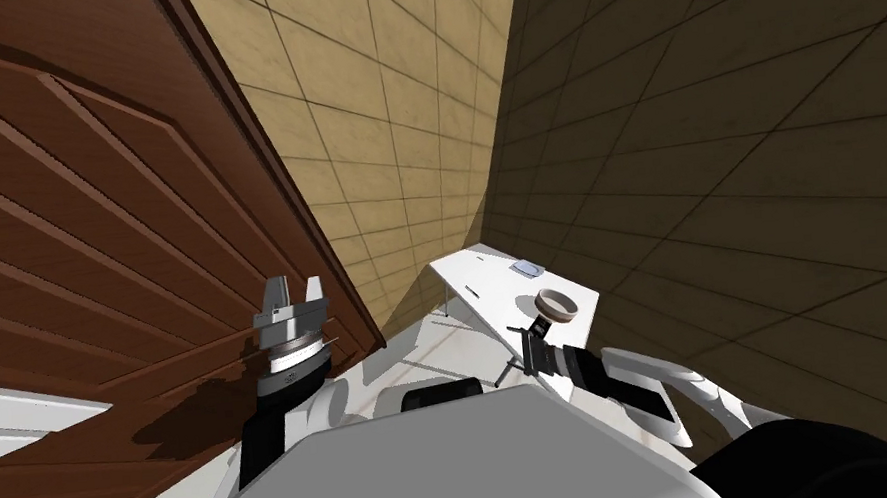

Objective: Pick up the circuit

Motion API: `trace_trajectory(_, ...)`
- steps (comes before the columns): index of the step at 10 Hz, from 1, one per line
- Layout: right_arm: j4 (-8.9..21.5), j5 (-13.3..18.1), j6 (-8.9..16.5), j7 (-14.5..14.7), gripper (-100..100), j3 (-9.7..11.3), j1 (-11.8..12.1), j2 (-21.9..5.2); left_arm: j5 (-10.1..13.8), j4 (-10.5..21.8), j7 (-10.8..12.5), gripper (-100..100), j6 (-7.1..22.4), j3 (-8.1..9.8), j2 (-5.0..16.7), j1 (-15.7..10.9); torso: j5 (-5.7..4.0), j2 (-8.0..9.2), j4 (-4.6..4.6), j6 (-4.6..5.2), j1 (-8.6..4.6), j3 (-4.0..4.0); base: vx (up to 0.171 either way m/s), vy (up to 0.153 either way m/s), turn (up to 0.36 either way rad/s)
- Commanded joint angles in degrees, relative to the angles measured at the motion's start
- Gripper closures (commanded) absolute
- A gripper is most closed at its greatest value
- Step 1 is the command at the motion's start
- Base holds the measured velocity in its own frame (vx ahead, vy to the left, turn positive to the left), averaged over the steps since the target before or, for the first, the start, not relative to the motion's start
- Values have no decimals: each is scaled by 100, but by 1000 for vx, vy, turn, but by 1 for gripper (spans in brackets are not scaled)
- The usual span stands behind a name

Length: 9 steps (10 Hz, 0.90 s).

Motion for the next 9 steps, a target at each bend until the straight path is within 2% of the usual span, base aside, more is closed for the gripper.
trace_trajectory(1, 22, 52, 81, 259, -100, 112, 48, -188, 0, 0, 0, 0, 0, 0, 0, 0, 0, 0, 0, 0, 0, 0, 42, -10, 107)
trace_trajectory(2, 173, 140, 176, 439, -100, 338, 91, -418, 0, 0, 0, 0, 0, 1, 0, 1, 0, 2, 1, 5, 1, 1, 55, -5, 276)
trace_trajectory(3, 173, 140, 176, 546, -100, 338, 91, -468, 0, 0, 0, 0, 0, 0, 0, 0, 0, -2, 0, -1, 3, -1, 50, -14, 116)
trace_trajectory(4, 325, 226, 271, 779, -100, 540, 133, -692, 0, 0, 0, 0, 0, 1, 0, 1, 0, -1, 0, 5, 1, -1, 53, -20, 171)
trace_trajectory(5, 325, 226, 271, 821, -100, 564, 133, -734, 0, 0, 0, 0, 0, 0, 0, 0, -1, -3, -1, 1, -2, -2, 48, -18, 121)
trace_trajectory(6, 477, 309, 367, 1016, -100, 790, 174, -956, 0, 0, 0, 0, 0, 1, 0, 1, 0, -1, 0, 5, -1, -1, 71, -12, 208)
trace_trajectory(7, 477, 309, 367, 1084, -100, 790, 174, -983, 0, 0, 0, 0, 0, 0, 0, 1, 2, -8, -1, 1, 2, -4, 58, -14, 136)
trace_trajectory(8, 627, 390, 463, 1299, -100, 929, 213, -1213, 0, 0, 0, 0, 0, 1, 0, 1, -1, -5, -1, 5, 2, -3, 54, -7, 242)
trace_trajectory(9, 627, 390, 463, 1332, -100, 1013, 213, -1213, 0, 0, 0, 0, 0, 0, 0, 0, -1, -7, -1, -1, 3, -4, 47, -15, 114)
